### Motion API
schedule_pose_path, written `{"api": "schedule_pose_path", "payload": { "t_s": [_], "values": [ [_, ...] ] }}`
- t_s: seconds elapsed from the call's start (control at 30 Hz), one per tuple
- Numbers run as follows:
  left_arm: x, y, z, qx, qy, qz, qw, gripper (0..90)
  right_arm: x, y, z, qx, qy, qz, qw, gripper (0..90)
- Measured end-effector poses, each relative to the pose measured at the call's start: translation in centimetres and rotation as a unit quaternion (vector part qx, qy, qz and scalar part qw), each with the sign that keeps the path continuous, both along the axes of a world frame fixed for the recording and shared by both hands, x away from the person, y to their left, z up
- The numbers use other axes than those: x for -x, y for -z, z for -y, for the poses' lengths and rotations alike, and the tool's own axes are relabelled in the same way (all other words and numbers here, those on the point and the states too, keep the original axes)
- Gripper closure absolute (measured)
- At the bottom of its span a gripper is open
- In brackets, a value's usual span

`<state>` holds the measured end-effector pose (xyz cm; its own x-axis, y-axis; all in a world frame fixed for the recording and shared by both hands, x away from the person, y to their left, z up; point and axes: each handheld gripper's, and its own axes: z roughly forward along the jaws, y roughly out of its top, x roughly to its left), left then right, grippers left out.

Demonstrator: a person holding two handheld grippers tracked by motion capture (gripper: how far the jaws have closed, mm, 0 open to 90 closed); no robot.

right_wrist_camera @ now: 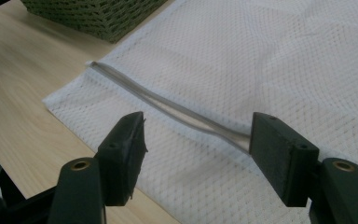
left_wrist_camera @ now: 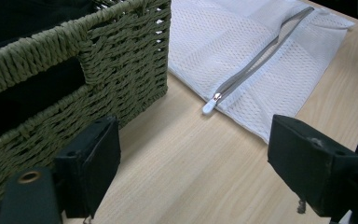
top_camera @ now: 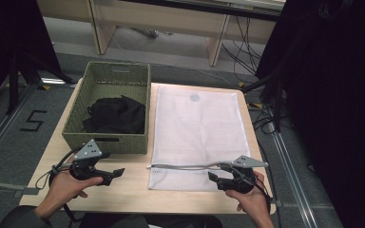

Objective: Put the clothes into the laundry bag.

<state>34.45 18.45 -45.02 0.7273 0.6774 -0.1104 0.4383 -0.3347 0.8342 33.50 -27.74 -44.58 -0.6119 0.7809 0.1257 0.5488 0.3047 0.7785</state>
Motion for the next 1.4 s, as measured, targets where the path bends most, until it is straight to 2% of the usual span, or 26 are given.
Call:
{"api": "schedule_pose_path", "payload": {
  "t_s": [0.03, 0.13, 0.17, 0.27, 0.3, 0.37, 0.4, 0.5, 0.53, 0.6, 0.8, 0.83, 0.87, 0.9, 0.97, 1.0, 1.03, 1.1, 1.13, 1.17, 1.2, 1.23, 1.27, 1.3, 1.33, 1.4],
  "values": [
    [0.0, 0.0, 0.0, -0.002, 0.000, -0.001, 1.0000, 17.0, 0.1, 0.0, -0.1, -0.005, 0.006, -0.008, 0.9999, 37.0],
    [-0.1, 0.0, 0.0, -0.001, -0.001, -0.001, 1.0000, 17.0, 0.1, 0.0, 0.0, -0.002, 0.004, -0.004, 1.0000, 37.1],
    [-0.1, 0.0, 0.0, 0.000, 0.002, -0.003, 1.0000, 17.0, -0.1, 0.1, 0.2, 0.010, -0.002, 0.009, 0.9999, 37.0],
    [-0.1, 0.1, 0.0, -0.005, 0.001, -0.001, 1.0000, 17.0, 0.0, 0.1, 0.0, -0.001, 0.004, 0.001, 1.0000, 37.1],
    [-0.1, 0.1, 0.0, -0.004, 0.001, 0.000, 1.0000, 17.0, -0.2, 0.1, 0.2, 0.011, -0.002, 0.008, 0.9999, 37.1],
    [-0.1, 0.1, 0.0, -0.004, 0.001, -0.001, 1.0000, 17.0, -0.2, 0.2, 0.1, 0.009, -0.001, 0.005, 0.9999, 37.1],
    [0.0, 0.1, 0.1, 0.001, -0.004, -0.007, 1.0000, 17.0, -0.2, 0.2, 0.2, 0.014, 0.000, 0.005, 0.9999, 37.1],
    [-0.1, 0.1, 0.0, -0.005, 0.001, 0.000, 1.0000, 17.0, -0.2, 0.2, 0.2, 0.013, 0.005, 0.003, 0.9999, 37.2],
    [-0.1, 0.0, 0.0, -0.008, 0.000, -0.001, 1.0000, 17.0, -0.2, 0.1, 0.2, 0.021, 0.007, -0.001, 0.9998, 37.2],
    [-0.1, 0.1, 0.0, -0.008, 0.001, 0.000, 1.0000, 17.0, -0.4, 0.2, 0.4, 0.035, 0.003, 0.008, 0.9994, 37.2],
    [-0.1, 0.1, 0.0, -0.009, 0.000, 0.000, 1.0000, 16.9, -0.6, 0.5, 0.8, 0.036, 0.023, -0.010, 0.9990, 37.3],
    [-0.1, 0.1, 0.0, -0.009, 0.000, 0.001, 1.0000, 16.9, -0.9, 0.5, 1.1, 0.049, 0.022, 0.005, 0.9986, 37.4],
    [-0.2, 0.1, 0.1, -0.006, 0.001, 0.003, 1.0000, 16.9, -1.0, 0.6, 1.3, 0.055, 0.018, 0.010, 0.9983, 37.4],
    [-0.2, 0.1, 0.1, -0.006, 0.000, 0.003, 1.0000, 16.9, -1.1, 0.6, 1.4, 0.059, 0.023, -0.004, 0.9980, 37.4],
    [-0.2, 0.1, 0.1, -0.006, -0.001, 0.004, 1.0000, 16.9, -1.4, 0.8, 1.8, 0.066, 0.029, 0.000, 0.9974, 37.5],
    [-0.2, 0.1, 0.1, -0.007, -0.001, 0.004, 1.0000, 16.9, -1.4, 0.8, 1.8, 0.060, 0.038, -0.017, 0.9973, 37.5],
    [-0.2, 0.1, 0.1, -0.007, -0.001, 0.004, 1.0000, 16.9, -1.7, 1.0, 2.1, 0.069, 0.034, 0.001, 0.9970, 37.5],
    [-0.2, 0.1, 0.1, -0.007, 0.000, 0.004, 1.0000, 16.9, -1.8, 1.1, 2.5, 0.077, 0.044, -0.017, 0.9959, 37.7],
    [-0.2, 0.1, 0.1, -0.008, 0.000, 0.005, 1.0000, 16.9, -2.0, 1.4, 2.7, 0.084, 0.047, -0.003, 0.9954, 37.9],
    [-0.2, 0.2, 0.1, -0.008, 0.000, 0.005, 1.0000, 16.9, -2.3, 1.5, 3.1, 0.095, 0.043, -0.003, 0.9945, 38.0],
    [-0.2, 0.1, 0.1, -0.008, 0.002, 0.002, 1.0000, 16.9, -2.4, 1.6, 3.3, 0.099, 0.051, -0.013, 0.9937, 38.2],
    [-0.2, 0.2, 0.1, -0.007, 0.001, 0.002, 1.0000, 16.9, -2.6, 1.7, 3.6, 0.110, 0.052, -0.008, 0.9926, 38.3],
    [-0.2, 0.2, 0.1, -0.009, 0.004, 0.003, 1.0000, 16.9, -2.6, 1.6, 3.6, 0.109, 0.063, -0.026, 0.9917, 38.4],
    [-0.2, 0.2, 0.2, -0.006, -0.006, 0.002, 1.0000, 16.9, -2.8, 1.7, 3.8, 0.113, 0.066, -0.025, 0.9911, 38.6],
    [-0.2, 0.2, 0.2, -0.009, -0.001, 0.005, 0.9999, 16.9, -3.1, 2.0, 4.1, 0.125, 0.060, -0.012, 0.9902, 38.7],
    [-0.2, 0.3, 0.2, -0.006, -0.001, -0.002, 1.0000, 16.9, -3.5, 2.2, 4.2, 0.133, 0.067, -0.027, 0.9885, 38.9]
  ]
}}
